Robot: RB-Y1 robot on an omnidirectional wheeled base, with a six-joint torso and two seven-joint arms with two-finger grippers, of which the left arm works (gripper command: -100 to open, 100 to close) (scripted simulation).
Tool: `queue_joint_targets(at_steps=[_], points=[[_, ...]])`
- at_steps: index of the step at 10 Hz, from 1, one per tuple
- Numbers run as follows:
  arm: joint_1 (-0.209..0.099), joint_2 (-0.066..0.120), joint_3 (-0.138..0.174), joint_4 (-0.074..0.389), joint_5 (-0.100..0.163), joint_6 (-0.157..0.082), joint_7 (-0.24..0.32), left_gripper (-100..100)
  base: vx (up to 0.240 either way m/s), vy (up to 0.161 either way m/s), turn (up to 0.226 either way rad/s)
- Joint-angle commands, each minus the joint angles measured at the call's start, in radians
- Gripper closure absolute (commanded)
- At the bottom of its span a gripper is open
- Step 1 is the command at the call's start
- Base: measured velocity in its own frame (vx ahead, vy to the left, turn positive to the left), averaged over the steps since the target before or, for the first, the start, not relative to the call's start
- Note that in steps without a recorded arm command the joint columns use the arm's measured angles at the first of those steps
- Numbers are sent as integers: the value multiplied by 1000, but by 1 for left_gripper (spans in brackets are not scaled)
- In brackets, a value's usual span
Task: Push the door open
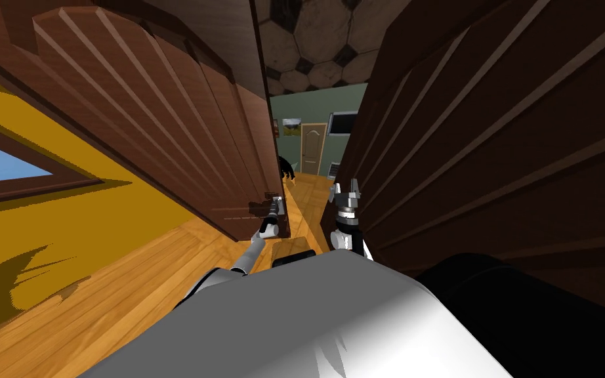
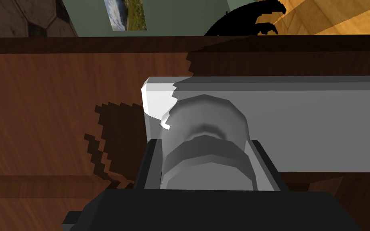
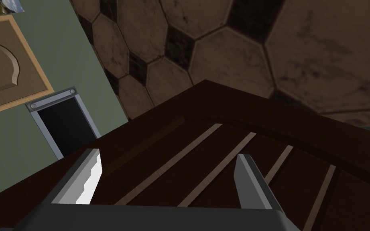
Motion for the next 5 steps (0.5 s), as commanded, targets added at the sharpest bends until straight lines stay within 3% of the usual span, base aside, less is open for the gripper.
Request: queue_joint_targets(at_steps=[1,5], points=[[-23,15,18,23,16,-20,-16,100,176,-40,-7],[-40,25,57,48,54,-45,-63,100,153,-18,-14]])
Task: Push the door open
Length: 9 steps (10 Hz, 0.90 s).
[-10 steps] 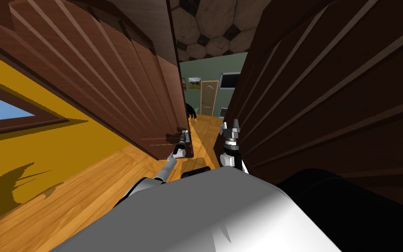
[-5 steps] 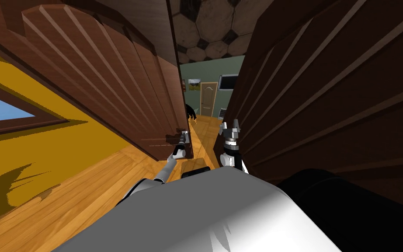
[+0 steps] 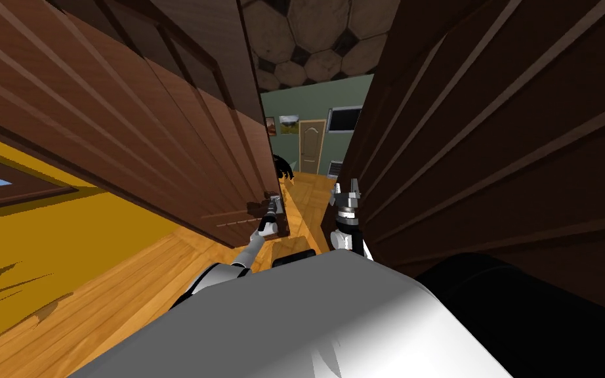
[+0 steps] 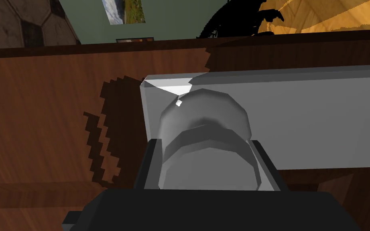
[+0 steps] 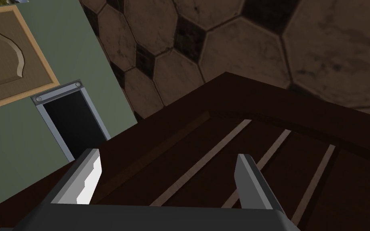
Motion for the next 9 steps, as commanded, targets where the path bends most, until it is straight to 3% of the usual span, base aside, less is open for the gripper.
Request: queue_joint_targets(at_steps=[1,2,3,7,9], points=[[7,20,29,-16,17,-12,-22,100,123,-9,31],[0,22,45,-6,32,-22,-41,100,152,-15,109],[2,19,41,-18,26,3,-34,-100,-53,-62,91],[0,8,49,-17,29,17,-34,-100,-231,-81,35],[-1,-15,54,-17,31,27,-34,-100,-207,-97,65]])
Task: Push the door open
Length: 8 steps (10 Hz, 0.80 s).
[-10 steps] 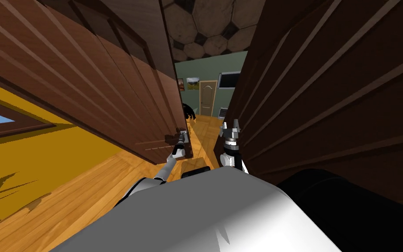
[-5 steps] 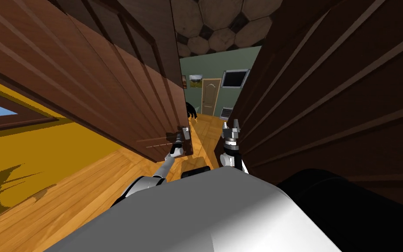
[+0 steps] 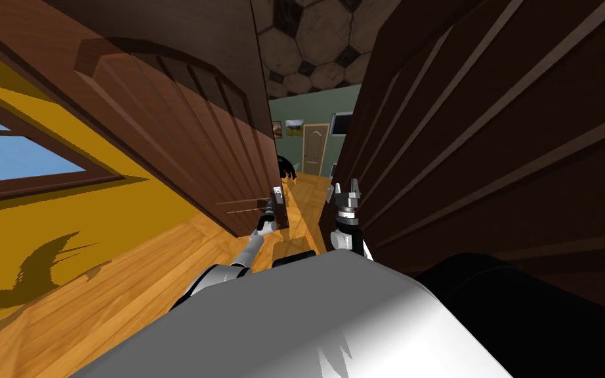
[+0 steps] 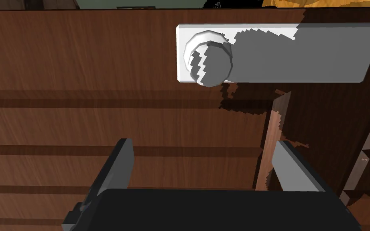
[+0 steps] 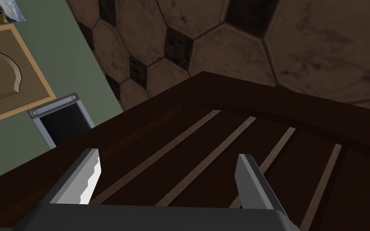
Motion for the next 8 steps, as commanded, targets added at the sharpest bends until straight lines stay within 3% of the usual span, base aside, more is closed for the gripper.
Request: queue_joint_targets(at_steps=[1,2,4,8], points=[[0,0,0,0,0,0,0,-100,-98,-41,11],[4,11,2,0,1,-5,-4,-100,131,7,-46],[6,15,3,1,2,-10,-6,-100,178,-13,-23],[11,10,6,5,3,-27,-11,-100,201,-17,-28]])
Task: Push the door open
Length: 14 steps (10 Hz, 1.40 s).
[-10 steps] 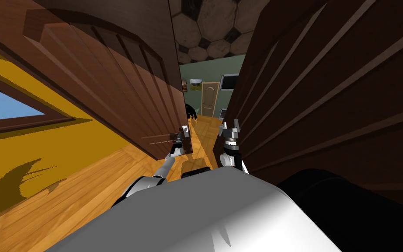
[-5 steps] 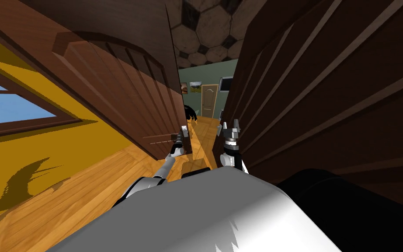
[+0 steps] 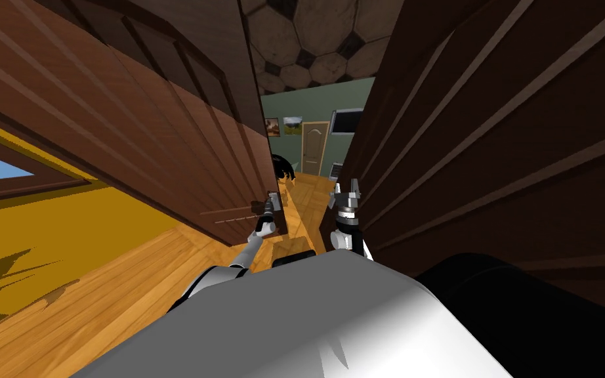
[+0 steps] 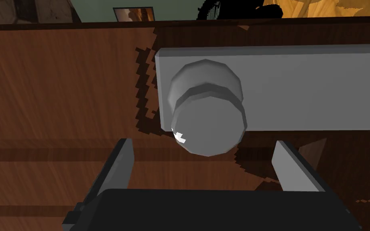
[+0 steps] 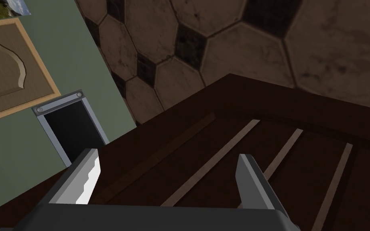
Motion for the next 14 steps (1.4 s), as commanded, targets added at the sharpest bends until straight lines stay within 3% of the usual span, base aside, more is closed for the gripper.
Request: queue_joint_targets(at_steps=[1,2,3,8,9,11,14], points=[[2,-9,1,1,1,-8,-2,-100,218,9,-29],[2,-5,0,1,0,-5,-1,-100,91,6,-6],[2,-5,0,1,0,-5,-1,100,-12,-3,8],[2,-5,0,1,0,-5,-1,100,-18,-1,0],[-6,6,21,16,25,-15,-33,100,79,19,-3],[-14,7,37,26,43,-25,-58,100,150,-6,32],[-33,-6,75,50,87,-47,-118,100,219,13,54]])
